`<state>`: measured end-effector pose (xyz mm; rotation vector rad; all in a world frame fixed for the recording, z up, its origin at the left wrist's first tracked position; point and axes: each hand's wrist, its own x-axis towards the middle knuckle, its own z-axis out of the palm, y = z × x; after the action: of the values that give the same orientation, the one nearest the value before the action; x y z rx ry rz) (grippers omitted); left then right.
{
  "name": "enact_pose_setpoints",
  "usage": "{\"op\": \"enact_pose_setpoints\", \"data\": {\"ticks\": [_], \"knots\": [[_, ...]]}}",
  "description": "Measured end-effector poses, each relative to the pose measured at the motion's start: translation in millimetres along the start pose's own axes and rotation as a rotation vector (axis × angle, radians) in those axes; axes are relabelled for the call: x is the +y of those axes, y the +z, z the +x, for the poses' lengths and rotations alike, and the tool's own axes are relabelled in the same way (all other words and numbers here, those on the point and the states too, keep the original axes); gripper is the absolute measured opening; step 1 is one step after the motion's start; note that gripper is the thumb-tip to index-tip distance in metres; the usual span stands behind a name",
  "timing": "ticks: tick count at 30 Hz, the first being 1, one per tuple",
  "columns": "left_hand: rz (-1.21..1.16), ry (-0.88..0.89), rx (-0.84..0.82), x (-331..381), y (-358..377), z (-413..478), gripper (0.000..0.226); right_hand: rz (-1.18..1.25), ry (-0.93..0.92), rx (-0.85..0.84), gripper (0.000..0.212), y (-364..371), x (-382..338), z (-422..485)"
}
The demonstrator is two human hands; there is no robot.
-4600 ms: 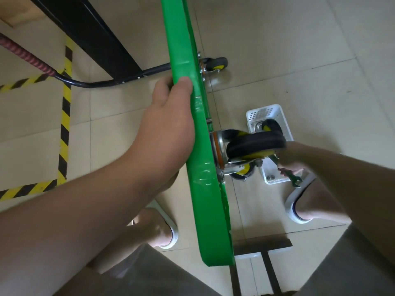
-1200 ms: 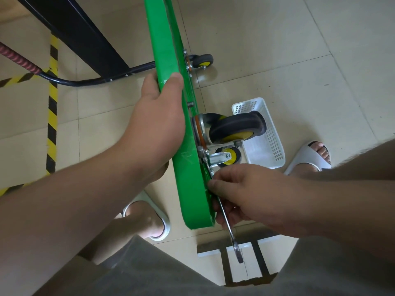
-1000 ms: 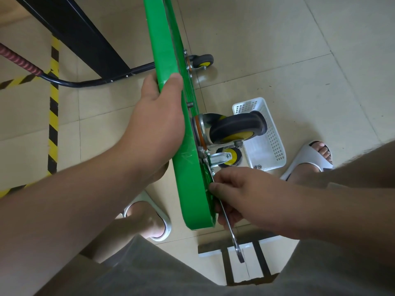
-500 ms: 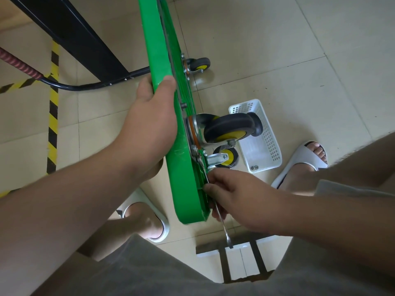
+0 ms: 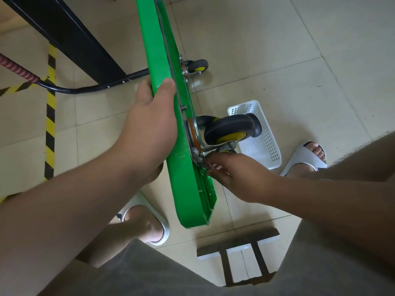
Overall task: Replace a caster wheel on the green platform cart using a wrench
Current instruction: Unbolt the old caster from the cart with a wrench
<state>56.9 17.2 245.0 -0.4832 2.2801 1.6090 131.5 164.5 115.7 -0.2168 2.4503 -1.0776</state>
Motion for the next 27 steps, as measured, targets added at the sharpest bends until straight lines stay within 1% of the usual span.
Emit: {"op": "enact_pose_setpoints", "data": {"ticks": [5, 8, 10, 12, 14, 17, 19, 24, 27], "knots": [[-0.021, -0.014, -0.021, 0, 0, 0, 0.019, -0.077, 0.011, -0.049, 0.027, -10, 2, 1], [-0.024, -0.018, -0.035, 0, -1, 1, 0.02, -0.149, 0.049, -0.141, 0.027, -18, -1, -6], [0.0, -0.011, -0.033, 0, -1, 1, 0.021, -0.153, 0.083, -0.204, 0.026, -21, -4, -14], [-0.013, -0.027, -0.046, 0, -1, 2, 0.02, -0.067, 0.137, -0.254, 0.023, -22, -8, -22], [-0.042, -0.047, -0.061, -2, -1, 3, 0.018, 0.14, 0.218, -0.297, 0.022, -21, -15, -29], [-0.039, -0.035, -0.05, -3, -1, 4, 0.017, 0.381, 0.319, -0.277, 0.021, -22, -29, -35], [-0.042, -0.035, -0.059, -3, -1, 4, 0.018, 0.429, 0.332, -0.254, 0.02, -23, -33, -35], [-0.047, -0.039, -0.075, -4, -1, 4, 0.022, 0.428, 0.308, -0.225, 0.02, -22, -36, -28], [-0.009, -0.018, -0.063, -4, -2, 5, 0.023, 0.438, 0.302, -0.203, 0.021, -23, -36, -26]]}}
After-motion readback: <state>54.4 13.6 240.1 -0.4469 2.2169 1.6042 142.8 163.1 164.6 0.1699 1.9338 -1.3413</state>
